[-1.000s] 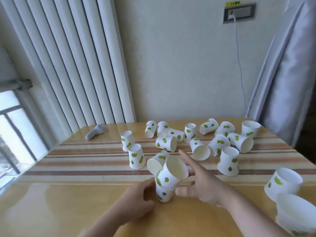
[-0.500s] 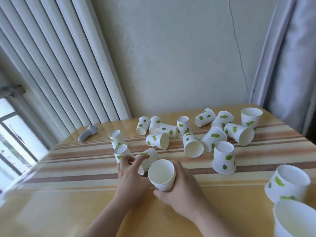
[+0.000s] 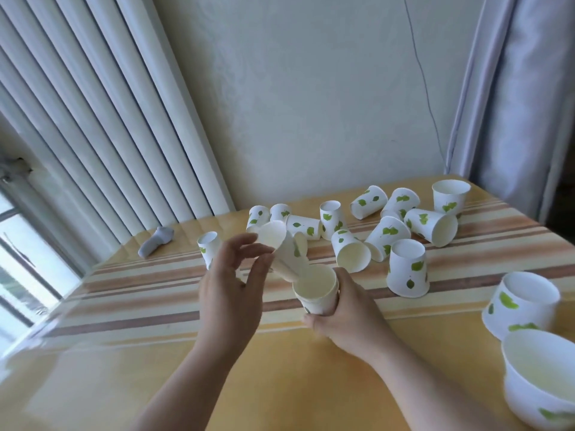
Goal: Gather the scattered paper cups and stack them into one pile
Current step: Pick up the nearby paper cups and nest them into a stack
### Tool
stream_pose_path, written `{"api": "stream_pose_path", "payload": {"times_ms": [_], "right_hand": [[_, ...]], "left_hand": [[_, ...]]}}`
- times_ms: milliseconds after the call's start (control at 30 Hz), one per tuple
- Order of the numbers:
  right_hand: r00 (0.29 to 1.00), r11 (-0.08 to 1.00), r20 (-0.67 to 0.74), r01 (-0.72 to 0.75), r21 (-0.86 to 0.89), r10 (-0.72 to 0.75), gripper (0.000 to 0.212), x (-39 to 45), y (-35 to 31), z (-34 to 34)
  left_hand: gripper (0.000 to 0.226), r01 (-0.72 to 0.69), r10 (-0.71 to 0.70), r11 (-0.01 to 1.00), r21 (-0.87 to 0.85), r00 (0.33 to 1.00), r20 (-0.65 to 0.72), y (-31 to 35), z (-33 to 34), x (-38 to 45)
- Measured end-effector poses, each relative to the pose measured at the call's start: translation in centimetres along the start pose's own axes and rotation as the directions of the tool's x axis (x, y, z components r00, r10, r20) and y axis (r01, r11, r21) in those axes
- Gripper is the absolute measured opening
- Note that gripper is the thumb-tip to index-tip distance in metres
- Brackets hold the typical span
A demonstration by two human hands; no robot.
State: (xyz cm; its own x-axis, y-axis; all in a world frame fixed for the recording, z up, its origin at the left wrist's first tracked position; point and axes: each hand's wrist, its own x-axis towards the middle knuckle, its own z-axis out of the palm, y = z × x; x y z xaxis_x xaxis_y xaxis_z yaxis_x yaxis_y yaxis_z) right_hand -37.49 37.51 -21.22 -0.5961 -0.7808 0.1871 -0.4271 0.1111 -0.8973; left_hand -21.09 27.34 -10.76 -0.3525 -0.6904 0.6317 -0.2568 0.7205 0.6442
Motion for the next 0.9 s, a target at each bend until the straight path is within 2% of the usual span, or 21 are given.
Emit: {"api": "stream_pose_path", "payload": {"times_ms": [133, 233, 367, 433, 500, 567, 700, 800, 900], "right_hand": [[0.999, 1.000, -0.028, -0.030, -0.003, 0.030, 0.066, -0.5, -0.2, -0.1], [0.999, 1.000, -0.032, -0.025, -0.019, 0.025, 0.065, -0.9, -0.4, -0.1], [0.998, 0.998, -0.033, -0.048, -0.033, 0.047, 0.061, -1.2, -0.7, 0.0], [0.998, 0.998, -0.024, -0.053, -0.037, 0.052, 0.059, -1.3, -0.9, 0.1], [0.998, 0.998, -0.013, -0.055, -0.045, 0.054, 0.059, -1.4, -1.0, 0.1], [0.998, 0.997, -0.014, -0.064, -0.047, 0.063, 0.062, -1.5, -1.1, 0.1], [0.996, 0.995, -0.034, -0.081, -0.064, 0.079, 0.066, -1.5, -1.2, 0.1], [0.994, 0.991, -0.024, -0.104, -0.083, 0.102, 0.068, -1.4, -1.4, 0.1], [0.987, 0.983, 0.044, -0.150, -0.107, 0.156, 0.069, -0.5, -2.4, -0.2]], "left_hand": [[0.040, -0.078, 0.079, 0.996, -0.046, 0.997, 0.026, 1.1, 0.3, -0.2], [0.023, -0.172, 0.174, 0.984, -0.051, 0.984, 0.041, 1.1, 0.8, -0.5], [0.019, -0.204, 0.210, 0.971, -0.124, 0.977, 0.042, 0.9, 1.5, -0.7], [0.010, -0.299, 0.301, 0.952, -0.069, 0.953, 0.025, 0.3, 2.0, -0.8], [0.011, -0.328, 0.329, 0.944, -0.038, 0.944, 0.033, -0.6, 2.4, -1.2], [0.017, -0.287, 0.292, 0.955, -0.072, 0.954, 0.070, -1.7, 2.4, -1.8], [0.027, -0.095, 0.131, 0.970, -0.225, 0.980, 0.151, -3.7, 1.1, -2.9], [0.032, -0.063, 0.072, 0.990, -0.125, 0.995, 0.065, -7.5, -0.4, -3.0], [0.051, 0.148, -0.148, 0.989, 0.018, 0.989, 0.016, -11.7, -2.5, -1.9]]}}
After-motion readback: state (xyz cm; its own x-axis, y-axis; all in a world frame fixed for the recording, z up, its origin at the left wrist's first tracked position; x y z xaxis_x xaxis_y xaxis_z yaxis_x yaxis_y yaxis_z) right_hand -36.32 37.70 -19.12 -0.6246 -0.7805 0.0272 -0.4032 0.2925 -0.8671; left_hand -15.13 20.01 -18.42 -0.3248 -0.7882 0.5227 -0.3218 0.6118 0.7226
